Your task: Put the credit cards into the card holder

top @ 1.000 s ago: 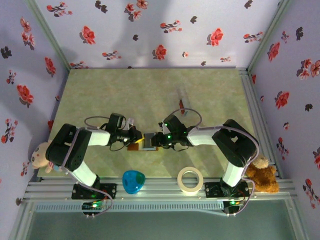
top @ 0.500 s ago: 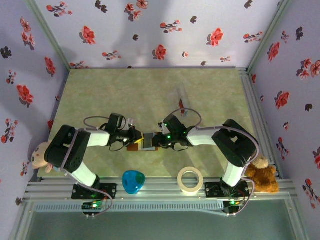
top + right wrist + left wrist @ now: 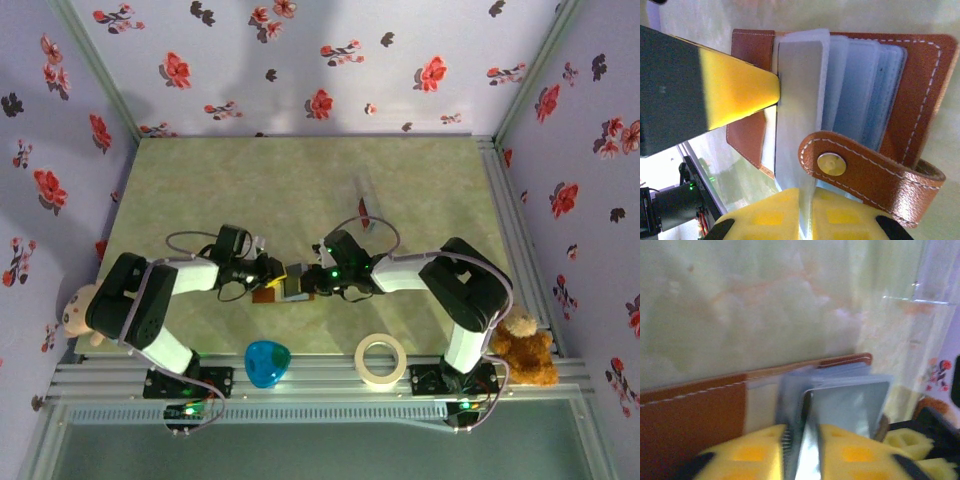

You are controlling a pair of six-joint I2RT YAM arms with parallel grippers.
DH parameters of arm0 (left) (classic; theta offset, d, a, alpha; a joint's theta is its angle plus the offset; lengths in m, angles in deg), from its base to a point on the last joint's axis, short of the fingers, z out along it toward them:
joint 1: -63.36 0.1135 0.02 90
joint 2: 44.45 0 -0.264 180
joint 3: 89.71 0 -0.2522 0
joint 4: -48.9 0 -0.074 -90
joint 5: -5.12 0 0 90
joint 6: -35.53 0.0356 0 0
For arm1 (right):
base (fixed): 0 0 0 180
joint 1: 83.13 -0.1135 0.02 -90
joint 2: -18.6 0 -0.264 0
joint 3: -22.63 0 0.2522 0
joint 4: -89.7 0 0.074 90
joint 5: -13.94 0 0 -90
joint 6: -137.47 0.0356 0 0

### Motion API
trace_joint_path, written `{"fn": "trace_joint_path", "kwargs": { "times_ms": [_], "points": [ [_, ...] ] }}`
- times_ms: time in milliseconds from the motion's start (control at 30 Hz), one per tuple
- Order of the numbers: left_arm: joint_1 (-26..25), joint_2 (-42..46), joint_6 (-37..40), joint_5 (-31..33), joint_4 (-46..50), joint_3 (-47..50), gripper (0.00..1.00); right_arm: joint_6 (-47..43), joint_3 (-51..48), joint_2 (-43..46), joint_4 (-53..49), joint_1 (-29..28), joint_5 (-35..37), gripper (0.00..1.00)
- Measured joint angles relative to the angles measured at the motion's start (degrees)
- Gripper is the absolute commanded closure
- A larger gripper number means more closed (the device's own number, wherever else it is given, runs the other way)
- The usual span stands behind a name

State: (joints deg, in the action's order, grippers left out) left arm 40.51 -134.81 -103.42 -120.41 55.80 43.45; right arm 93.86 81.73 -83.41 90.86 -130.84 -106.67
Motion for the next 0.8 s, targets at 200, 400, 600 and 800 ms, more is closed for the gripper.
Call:
{"fn": "trace_joint_path", "kwargs": {
  "times_ms": [200,400,600,800],
  "points": [
    [1.1,4.1,1.0,2.2,8.2,-3.4,0.57,-1.3,0.2,0.0,0.0,0.0,0.0,0.94],
    [3.4,9.6,3.3,5.0,17.1,-6.9,0.58,-2.0,0.6,0.0,-0.2,-0.2,0.1,0.81],
    [7.4,11.4,6.7,7.8,24.5,-6.3,0.57,-2.8,2.5,0.0,-1.6,-0.7,0.0,0.75],
    [10.8,14.8,11.6,11.1,33.1,-5.2,0.46,-3.4,5.6,0.0,-1.8,-1.5,-0.4,0.74]
  ]
}}
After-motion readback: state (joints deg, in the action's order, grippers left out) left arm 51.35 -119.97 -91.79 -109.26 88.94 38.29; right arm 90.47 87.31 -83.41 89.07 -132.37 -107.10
